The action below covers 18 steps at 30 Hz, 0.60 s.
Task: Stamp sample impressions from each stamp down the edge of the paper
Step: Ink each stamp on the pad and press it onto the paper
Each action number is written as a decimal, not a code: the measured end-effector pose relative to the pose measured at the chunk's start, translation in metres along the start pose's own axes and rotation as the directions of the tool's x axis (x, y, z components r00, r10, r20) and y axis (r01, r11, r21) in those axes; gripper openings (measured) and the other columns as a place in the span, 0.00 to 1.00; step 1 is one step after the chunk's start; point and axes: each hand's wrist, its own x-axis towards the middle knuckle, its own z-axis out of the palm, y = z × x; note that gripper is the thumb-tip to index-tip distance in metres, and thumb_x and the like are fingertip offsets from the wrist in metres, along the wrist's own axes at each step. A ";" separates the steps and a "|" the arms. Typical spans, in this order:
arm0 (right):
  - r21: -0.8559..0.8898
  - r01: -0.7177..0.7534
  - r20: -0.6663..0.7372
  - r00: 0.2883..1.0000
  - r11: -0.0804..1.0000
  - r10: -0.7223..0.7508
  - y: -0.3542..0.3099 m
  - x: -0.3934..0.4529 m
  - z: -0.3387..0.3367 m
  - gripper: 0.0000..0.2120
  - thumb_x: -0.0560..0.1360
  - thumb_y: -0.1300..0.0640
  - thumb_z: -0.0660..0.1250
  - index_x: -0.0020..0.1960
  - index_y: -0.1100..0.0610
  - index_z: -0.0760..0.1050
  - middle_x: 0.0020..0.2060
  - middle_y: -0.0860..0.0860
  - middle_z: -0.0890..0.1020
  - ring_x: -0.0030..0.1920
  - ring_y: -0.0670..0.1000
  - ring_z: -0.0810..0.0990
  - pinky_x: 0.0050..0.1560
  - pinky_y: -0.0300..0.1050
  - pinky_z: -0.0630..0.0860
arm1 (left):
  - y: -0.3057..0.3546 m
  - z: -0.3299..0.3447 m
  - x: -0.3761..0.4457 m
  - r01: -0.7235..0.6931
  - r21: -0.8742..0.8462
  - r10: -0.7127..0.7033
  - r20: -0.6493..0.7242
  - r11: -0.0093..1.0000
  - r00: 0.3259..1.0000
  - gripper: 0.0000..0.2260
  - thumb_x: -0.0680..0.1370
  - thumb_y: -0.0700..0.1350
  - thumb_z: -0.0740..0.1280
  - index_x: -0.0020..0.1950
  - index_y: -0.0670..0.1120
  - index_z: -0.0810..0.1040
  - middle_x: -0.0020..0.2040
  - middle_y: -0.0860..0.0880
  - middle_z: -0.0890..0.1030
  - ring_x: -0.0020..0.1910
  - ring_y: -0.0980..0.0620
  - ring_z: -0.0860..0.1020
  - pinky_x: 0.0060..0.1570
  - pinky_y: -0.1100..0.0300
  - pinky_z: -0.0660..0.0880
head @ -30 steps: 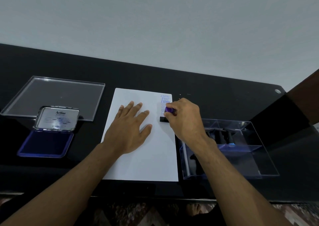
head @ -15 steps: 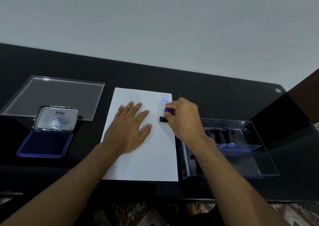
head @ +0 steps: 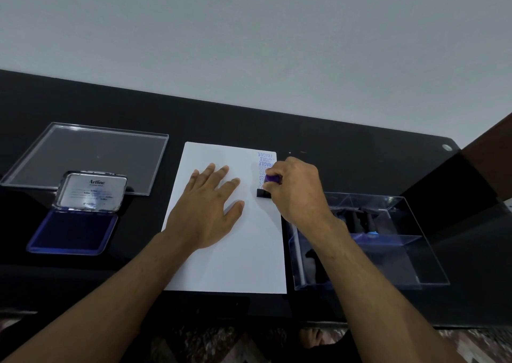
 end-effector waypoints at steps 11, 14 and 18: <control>0.023 -0.017 0.011 1.000 1.000 0.017 -0.002 0.002 0.000 0.13 0.76 0.56 0.73 0.59 0.57 0.81 0.55 0.53 0.81 0.51 0.52 0.81 0.56 0.44 0.79 | -0.001 0.000 0.001 0.001 -0.007 -0.001 0.006 1.000 1.000 0.34 0.79 0.68 0.44 0.78 0.52 0.68 0.81 0.48 0.61 0.81 0.46 0.53 0.79 0.45 0.50; 0.023 -0.023 0.018 1.000 0.999 0.023 -0.002 0.003 0.000 0.12 0.75 0.57 0.73 0.58 0.57 0.82 0.54 0.53 0.81 0.50 0.51 0.81 0.55 0.42 0.78 | -0.001 0.000 0.001 -0.001 -0.006 0.001 0.010 1.000 1.000 0.35 0.79 0.68 0.44 0.78 0.52 0.68 0.81 0.48 0.61 0.81 0.46 0.53 0.79 0.45 0.50; 0.004 -0.027 0.044 0.999 1.000 0.027 -0.004 0.004 -0.002 0.12 0.76 0.56 0.72 0.58 0.57 0.82 0.55 0.53 0.81 0.50 0.51 0.81 0.56 0.43 0.78 | 0.000 0.000 0.001 0.004 -0.013 -0.004 0.015 1.000 1.000 0.35 0.78 0.68 0.43 0.78 0.52 0.67 0.81 0.49 0.60 0.81 0.47 0.52 0.79 0.45 0.50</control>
